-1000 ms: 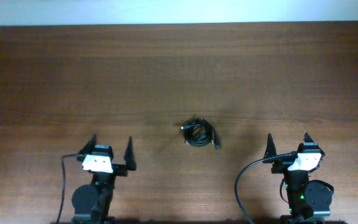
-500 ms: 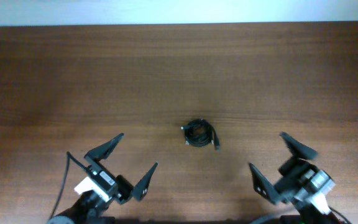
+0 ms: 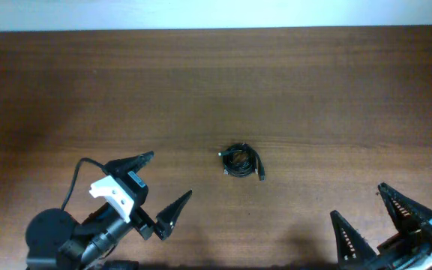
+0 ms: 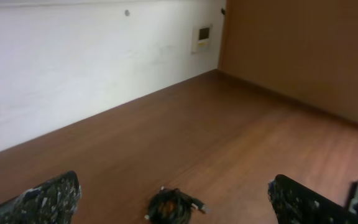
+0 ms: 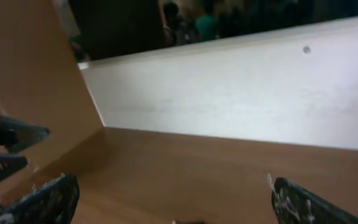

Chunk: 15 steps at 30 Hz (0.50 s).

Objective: Untangle cables
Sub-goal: 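Move both grippers toward the black cable bundle at table center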

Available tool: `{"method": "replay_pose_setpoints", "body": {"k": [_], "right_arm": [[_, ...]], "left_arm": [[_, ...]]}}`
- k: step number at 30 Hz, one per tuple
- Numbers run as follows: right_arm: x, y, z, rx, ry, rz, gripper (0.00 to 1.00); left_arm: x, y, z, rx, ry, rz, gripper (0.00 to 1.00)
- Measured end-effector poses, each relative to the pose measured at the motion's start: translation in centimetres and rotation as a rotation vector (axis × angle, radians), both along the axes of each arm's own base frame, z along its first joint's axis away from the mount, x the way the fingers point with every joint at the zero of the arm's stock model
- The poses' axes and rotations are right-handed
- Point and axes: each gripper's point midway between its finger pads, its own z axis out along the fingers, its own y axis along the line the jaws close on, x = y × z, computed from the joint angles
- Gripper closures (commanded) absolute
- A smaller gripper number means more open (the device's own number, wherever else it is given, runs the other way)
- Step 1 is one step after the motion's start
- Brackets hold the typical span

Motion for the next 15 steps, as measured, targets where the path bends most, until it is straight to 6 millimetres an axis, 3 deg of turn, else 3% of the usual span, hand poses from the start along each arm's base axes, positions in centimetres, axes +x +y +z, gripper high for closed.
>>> {"method": "replay_pose_setpoints", "body": {"k": [3,6,9,11,15], "right_arm": [[-1.5,0.1,1.9,0.008,-0.013,0.01,0.02],[-2.0,-0.8,0.9,0.0,0.227,-0.052,0.01],[0.4,-1.2,-0.2,-0.039,0.519,-0.07,0.02],[3.3,0.0,-1.0,-0.018,0.674,0.006,0.02],[3.7,2.7,-2.6,0.059,0.862,0.183,0.02]], "left_arm": [[-0.6,0.0,0.4,-0.011,0.077,-0.002,0.01],[0.0,1.1,-0.2,0.017,0.257,0.087,0.01],[1.5,2.1,-1.1,0.064,0.472,0.157,0.01],[2.8,1.9,-1.9,0.073,0.584,0.145,0.01],[2.8,0.6,-4.3,0.044,0.777,0.059,0.01]]}}
